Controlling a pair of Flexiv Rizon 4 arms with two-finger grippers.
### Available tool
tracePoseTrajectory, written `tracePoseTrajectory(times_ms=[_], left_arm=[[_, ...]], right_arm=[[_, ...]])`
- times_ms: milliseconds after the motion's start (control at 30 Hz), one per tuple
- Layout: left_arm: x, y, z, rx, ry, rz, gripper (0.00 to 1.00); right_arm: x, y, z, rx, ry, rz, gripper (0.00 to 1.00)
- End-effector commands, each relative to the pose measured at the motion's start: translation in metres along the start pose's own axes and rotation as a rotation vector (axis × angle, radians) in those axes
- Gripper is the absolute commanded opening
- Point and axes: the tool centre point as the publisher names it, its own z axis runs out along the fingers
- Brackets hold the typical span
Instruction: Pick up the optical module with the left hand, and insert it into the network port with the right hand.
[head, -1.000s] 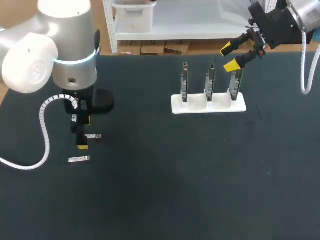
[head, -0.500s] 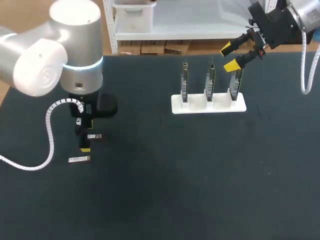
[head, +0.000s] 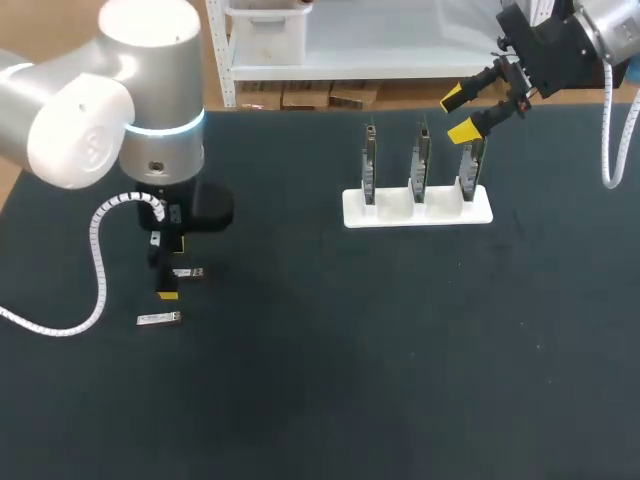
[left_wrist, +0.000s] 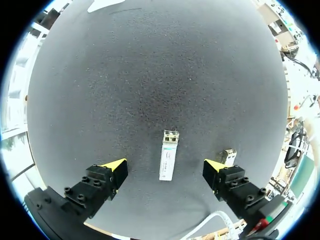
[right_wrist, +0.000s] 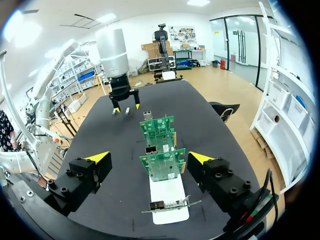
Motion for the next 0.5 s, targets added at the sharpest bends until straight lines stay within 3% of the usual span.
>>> tracePoseTrajectory(times_ms=[33, 500], left_arm=[[-0.0016, -0.0009, 0.0030, 0.001, 0.001, 0.003, 1.00], [0.0006, -0.0028, 0.0095, 0.011, -0.008, 0.000, 1.00]], right_arm=[[0.0002, 0.0015, 0.0002, 0.004, 0.000, -0.001, 1.00], [0.0002, 0.0015, 0.0002, 0.004, 0.000, -0.001, 1.00]])
